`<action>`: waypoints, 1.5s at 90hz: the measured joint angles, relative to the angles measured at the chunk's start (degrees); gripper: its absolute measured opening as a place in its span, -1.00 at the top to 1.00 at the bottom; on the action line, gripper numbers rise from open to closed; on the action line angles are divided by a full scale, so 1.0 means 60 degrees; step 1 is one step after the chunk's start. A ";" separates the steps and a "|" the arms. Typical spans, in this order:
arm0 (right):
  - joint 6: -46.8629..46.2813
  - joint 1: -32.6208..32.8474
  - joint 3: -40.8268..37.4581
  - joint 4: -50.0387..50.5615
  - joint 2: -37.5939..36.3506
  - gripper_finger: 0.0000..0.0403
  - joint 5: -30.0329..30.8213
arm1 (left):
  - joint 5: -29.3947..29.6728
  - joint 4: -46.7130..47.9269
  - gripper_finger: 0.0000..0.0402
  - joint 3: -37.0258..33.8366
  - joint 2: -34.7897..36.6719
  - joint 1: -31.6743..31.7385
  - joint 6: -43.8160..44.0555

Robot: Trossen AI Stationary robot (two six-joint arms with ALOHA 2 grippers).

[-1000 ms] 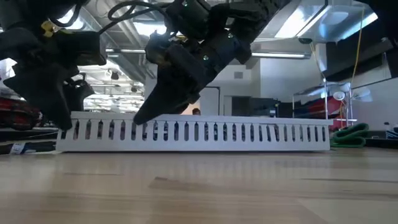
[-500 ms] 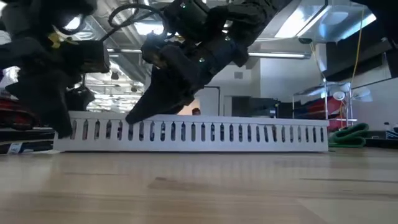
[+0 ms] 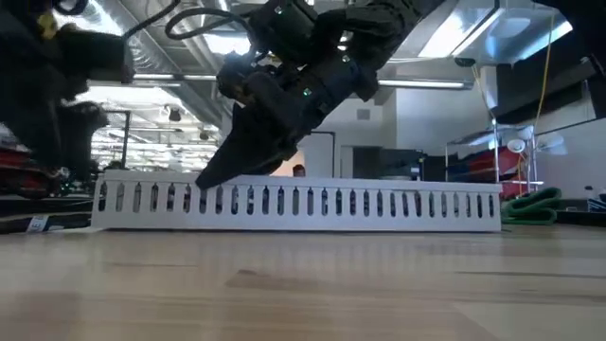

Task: Ziptie cables
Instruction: Close the cable duct

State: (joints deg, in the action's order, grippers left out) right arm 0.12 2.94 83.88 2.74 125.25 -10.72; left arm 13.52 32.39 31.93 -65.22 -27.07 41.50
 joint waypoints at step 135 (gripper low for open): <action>-0.0182 0.0007 -0.0033 0.0061 -0.0025 -0.20 0.0187 | 0.1259 -0.2601 -0.31 -0.0445 -0.2362 0.0319 -0.0315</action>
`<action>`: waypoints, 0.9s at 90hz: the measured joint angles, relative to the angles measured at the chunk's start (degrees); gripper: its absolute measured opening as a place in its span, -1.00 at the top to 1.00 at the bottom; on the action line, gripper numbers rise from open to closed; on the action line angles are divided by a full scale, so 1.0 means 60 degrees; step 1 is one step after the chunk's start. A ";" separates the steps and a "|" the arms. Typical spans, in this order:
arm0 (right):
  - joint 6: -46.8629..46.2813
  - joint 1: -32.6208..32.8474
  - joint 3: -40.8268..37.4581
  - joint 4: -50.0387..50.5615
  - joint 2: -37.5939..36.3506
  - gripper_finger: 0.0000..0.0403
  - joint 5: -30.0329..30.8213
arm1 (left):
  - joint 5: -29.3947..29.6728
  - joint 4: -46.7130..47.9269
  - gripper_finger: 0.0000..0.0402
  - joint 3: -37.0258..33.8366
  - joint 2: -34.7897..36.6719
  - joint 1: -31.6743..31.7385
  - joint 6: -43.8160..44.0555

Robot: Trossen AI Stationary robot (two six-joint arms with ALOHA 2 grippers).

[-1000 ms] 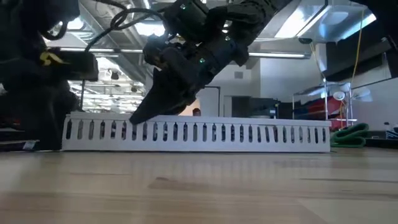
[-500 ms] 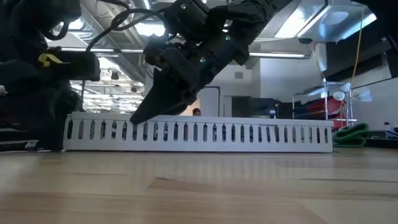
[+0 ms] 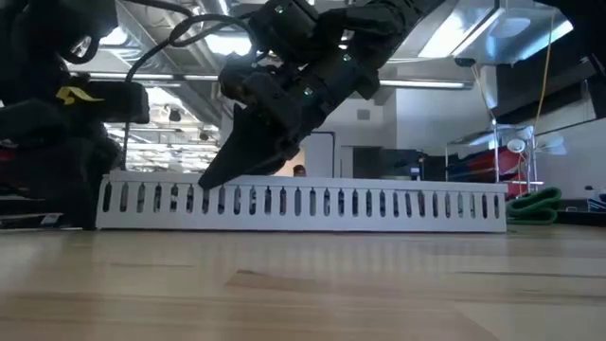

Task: Ziptie cables
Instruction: Close the cable duct

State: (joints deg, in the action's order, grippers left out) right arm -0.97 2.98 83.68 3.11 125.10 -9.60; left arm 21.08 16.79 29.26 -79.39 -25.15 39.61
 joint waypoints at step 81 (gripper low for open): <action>0.0243 -0.0134 -0.0028 0.0663 -0.0787 -0.31 0.0278 | 0.0028 0.1910 -0.31 0.0519 0.1296 0.0067 0.0075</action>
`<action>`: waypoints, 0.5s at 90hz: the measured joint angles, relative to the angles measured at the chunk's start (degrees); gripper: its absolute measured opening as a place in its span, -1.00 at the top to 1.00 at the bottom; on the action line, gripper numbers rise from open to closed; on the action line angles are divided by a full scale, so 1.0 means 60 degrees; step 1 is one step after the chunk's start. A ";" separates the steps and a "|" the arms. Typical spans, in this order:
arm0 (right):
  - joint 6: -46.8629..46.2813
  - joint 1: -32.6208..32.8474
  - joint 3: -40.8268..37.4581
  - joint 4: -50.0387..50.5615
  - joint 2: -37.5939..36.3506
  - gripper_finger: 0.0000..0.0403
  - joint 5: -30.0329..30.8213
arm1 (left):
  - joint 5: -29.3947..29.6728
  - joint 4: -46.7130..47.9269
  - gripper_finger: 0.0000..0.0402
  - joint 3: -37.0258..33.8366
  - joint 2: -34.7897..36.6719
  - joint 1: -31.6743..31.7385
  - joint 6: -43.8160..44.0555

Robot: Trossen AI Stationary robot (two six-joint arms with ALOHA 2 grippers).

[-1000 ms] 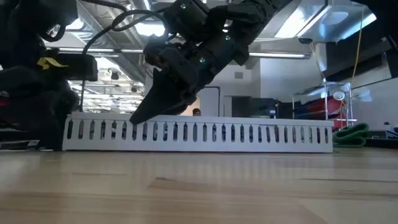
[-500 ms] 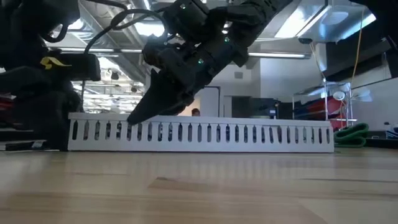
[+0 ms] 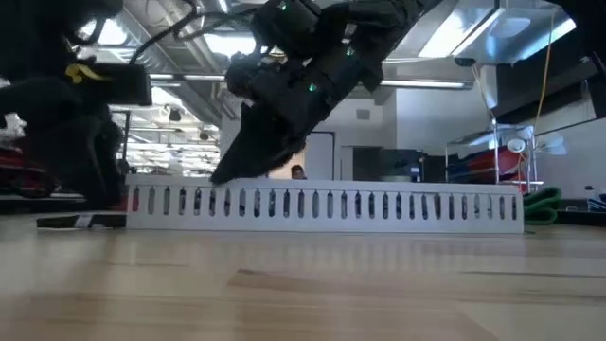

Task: Ziptie cables
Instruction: Close the cable duct, then return to Home Position

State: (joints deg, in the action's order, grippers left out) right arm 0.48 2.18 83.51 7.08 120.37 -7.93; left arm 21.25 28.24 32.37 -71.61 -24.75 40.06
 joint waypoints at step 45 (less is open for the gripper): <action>0.0951 -0.0686 -0.0519 0.5123 -0.4289 -0.34 0.1476 | 0.0100 0.0923 -0.29 0.0428 0.2151 0.0283 0.0902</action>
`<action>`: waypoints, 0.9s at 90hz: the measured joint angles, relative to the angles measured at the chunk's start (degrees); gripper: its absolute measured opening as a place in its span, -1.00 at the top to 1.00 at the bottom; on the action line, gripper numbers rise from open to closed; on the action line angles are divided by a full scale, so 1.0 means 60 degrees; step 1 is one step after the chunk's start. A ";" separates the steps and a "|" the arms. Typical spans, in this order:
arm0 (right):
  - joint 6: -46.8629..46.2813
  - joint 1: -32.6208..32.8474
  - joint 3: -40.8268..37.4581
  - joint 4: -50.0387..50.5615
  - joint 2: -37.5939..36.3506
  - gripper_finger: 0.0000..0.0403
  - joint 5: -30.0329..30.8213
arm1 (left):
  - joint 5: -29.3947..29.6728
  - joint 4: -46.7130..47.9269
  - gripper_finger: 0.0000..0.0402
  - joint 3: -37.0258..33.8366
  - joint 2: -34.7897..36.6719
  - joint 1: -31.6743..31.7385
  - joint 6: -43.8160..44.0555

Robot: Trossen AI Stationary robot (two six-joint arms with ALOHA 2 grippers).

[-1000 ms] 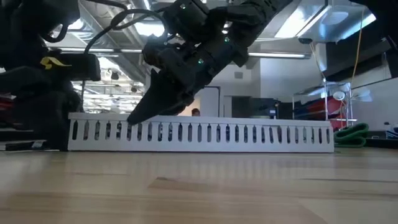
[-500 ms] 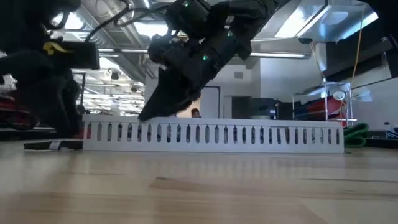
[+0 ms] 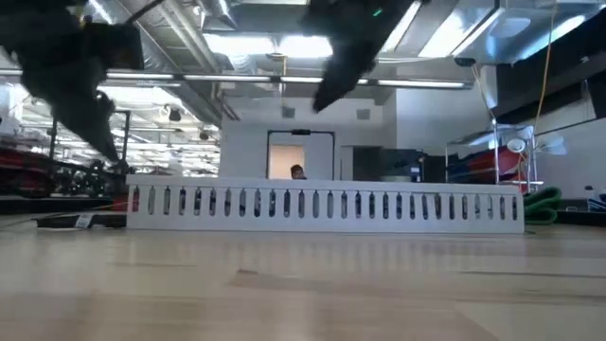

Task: Ziptie cables
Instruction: Return to Home Position

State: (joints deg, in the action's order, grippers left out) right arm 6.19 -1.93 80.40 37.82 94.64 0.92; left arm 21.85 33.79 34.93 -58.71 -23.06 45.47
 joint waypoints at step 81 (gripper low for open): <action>-0.3694 -0.0805 -0.8946 -0.3504 -1.1789 0.69 -0.1813 | -0.0014 0.0916 0.80 0.0148 0.5738 0.1319 -0.2252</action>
State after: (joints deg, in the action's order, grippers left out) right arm -15.97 -6.76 26.72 16.80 23.91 -9.95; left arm 21.77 39.28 35.82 -24.28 -15.14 31.96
